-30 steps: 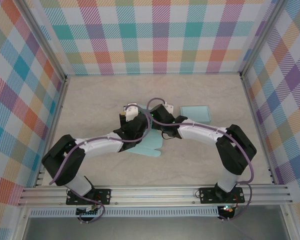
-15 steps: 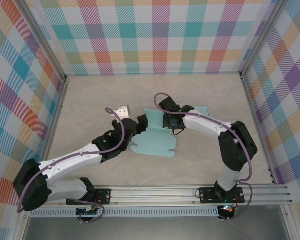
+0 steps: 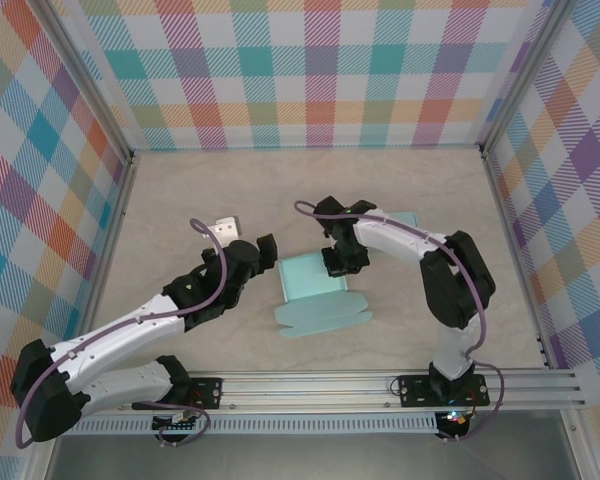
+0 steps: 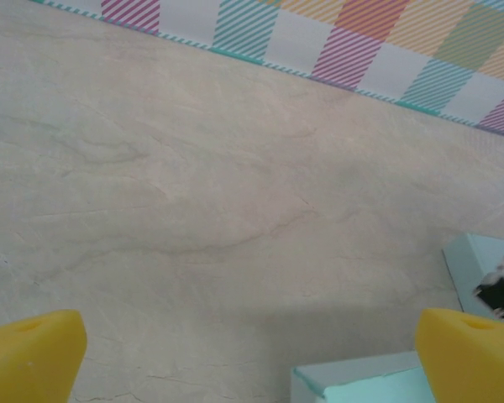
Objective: Fold the paper box
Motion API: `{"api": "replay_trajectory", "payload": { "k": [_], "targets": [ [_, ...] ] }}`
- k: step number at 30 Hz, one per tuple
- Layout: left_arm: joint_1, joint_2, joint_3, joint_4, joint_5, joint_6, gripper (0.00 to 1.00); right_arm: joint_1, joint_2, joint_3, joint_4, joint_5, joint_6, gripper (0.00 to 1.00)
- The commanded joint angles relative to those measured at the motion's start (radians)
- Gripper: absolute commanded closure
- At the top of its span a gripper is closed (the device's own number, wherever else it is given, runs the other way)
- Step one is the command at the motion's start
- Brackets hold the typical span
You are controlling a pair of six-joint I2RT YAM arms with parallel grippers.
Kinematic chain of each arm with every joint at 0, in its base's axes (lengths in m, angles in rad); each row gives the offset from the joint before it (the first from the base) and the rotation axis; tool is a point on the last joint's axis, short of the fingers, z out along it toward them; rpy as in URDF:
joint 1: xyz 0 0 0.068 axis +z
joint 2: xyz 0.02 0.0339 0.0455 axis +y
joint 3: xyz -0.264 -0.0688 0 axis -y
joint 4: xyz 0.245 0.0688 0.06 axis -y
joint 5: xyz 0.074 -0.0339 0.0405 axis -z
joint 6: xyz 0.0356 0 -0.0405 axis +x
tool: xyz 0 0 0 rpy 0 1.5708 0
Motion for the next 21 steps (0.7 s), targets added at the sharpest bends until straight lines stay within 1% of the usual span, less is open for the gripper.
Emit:
{"api": "replay_trajectory", "payload": {
  "k": [1,5,10,13,14,16,18,21],
  "targets": [
    [0.022,-0.032,-0.008,-0.027,0.016,-0.011,0.0,-0.005,0.057,0.065,-0.09,-0.013,-0.063,1.0],
    [0.032,-0.041,-0.021,-0.028,0.024,-0.012,0.0,-0.004,0.15,0.135,-0.115,0.055,-0.061,1.0],
    [0.035,-0.056,-0.043,-0.028,0.003,-0.021,0.0,-0.003,0.287,0.24,-0.146,0.163,-0.048,1.0],
    [0.034,-0.064,-0.043,-0.028,-0.017,-0.021,0.0,0.007,0.367,0.303,-0.182,0.256,-0.04,1.0],
    [0.034,-0.066,-0.043,-0.061,-0.023,-0.021,0.0,0.011,0.394,0.325,-0.199,0.288,-0.033,1.0],
    [0.035,-0.065,-0.041,-0.074,-0.033,-0.022,0.0,0.02,0.435,0.358,-0.223,0.338,-0.024,1.0],
    [0.035,-0.065,-0.042,-0.077,-0.036,-0.023,0.0,0.034,0.461,0.378,-0.23,0.354,-0.022,1.0],
    [0.037,-0.061,-0.042,-0.073,-0.036,-0.022,0.0,0.055,0.492,0.391,-0.226,0.346,-0.033,1.0]
  ]
}}
